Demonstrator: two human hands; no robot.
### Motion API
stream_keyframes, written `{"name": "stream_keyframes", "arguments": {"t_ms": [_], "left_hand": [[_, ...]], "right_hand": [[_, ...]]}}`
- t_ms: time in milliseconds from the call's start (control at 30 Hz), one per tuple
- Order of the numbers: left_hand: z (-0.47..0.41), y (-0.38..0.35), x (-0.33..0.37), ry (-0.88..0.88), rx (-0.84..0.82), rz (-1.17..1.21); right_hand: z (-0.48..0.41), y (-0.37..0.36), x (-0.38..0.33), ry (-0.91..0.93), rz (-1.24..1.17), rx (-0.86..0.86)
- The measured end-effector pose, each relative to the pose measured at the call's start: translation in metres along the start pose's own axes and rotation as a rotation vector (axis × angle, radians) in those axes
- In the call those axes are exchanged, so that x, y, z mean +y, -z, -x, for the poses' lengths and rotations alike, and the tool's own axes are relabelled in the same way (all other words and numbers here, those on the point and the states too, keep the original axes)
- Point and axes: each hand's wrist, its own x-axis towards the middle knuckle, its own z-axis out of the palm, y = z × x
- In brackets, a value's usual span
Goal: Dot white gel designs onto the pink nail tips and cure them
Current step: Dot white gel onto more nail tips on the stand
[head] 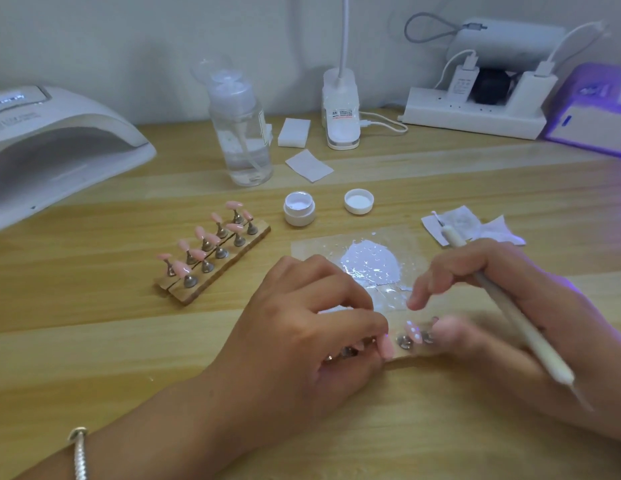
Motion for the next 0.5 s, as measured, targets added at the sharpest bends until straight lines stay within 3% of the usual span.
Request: {"name": "stream_keyframes", "arguments": {"t_ms": [133, 233, 300, 400, 500], "left_hand": [[0.001, 0.000, 0.000, -0.082, 0.066, 0.011], [0.000, 0.003, 0.001, -0.038, 0.129, 0.110], [0.001, 0.006, 0.001, 0.100, 0.147, 0.227], [0.000, 0.010, -0.008, 0.444, 0.204, 0.631], [-0.001, 0.009, -0.020, 0.570, 0.274, 0.729]], "right_hand": [[-0.009, 0.012, 0.016, -0.087, -0.003, 0.224], [-0.038, 0.017, 0.023, -0.167, 0.072, 0.200], [-0.049, 0.013, 0.031, -0.185, 0.026, 0.206], [-0.066, 0.001, 0.034, -0.221, 0.000, 0.176], [-0.074, -0.010, 0.031, -0.235, -0.013, 0.127]]}}
